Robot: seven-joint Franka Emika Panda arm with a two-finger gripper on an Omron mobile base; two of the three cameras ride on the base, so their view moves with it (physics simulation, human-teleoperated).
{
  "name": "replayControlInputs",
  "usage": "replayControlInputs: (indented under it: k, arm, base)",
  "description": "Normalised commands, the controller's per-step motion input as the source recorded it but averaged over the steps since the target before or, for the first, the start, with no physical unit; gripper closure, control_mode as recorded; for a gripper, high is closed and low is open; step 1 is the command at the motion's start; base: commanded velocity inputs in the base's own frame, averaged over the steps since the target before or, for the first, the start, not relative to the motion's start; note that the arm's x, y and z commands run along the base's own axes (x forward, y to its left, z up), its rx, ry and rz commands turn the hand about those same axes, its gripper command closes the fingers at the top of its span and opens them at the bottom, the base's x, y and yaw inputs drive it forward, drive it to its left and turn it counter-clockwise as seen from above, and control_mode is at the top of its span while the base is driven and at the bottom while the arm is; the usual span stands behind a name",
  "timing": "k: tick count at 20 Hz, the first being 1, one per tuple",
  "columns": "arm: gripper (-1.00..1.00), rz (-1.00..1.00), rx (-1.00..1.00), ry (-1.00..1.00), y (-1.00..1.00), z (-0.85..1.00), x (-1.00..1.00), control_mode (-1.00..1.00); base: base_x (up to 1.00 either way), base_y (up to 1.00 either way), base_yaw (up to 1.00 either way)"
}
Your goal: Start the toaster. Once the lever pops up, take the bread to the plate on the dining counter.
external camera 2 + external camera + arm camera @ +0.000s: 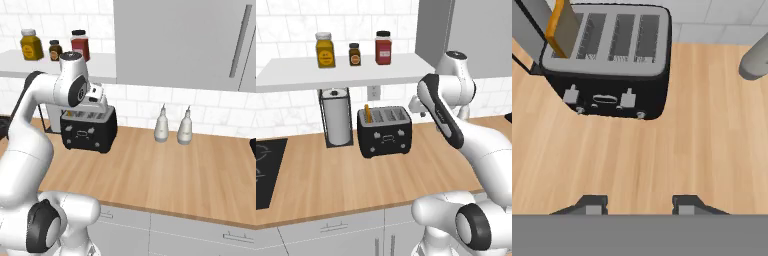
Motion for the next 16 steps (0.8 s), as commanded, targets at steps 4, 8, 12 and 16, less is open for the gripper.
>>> replayControlInputs:
  k: [4, 8, 12, 16]
  arm:
    - [-1.0, -0.03, 0.0, -0.16, 0.36, -0.09, -0.15, -1.0]
    - [-1.0, -0.02, -0.02, -0.25, 0.78, -0.22, -0.28, -1.0]
    - [-1.0, -0.03, 0.0, -0.18, 0.7, -0.15, -0.04, -1.0]
    - [-1.0, -0.01, 0.0, -0.08, 0.34, -0.23, 0.0, -1.0]
  base:
    - [0.0, 0.0, 0.0]
    - [0.0, 0.0, 0.0]
    - [0.0, 0.0, 0.0]
    - [0.0, 0.0, 0.0]
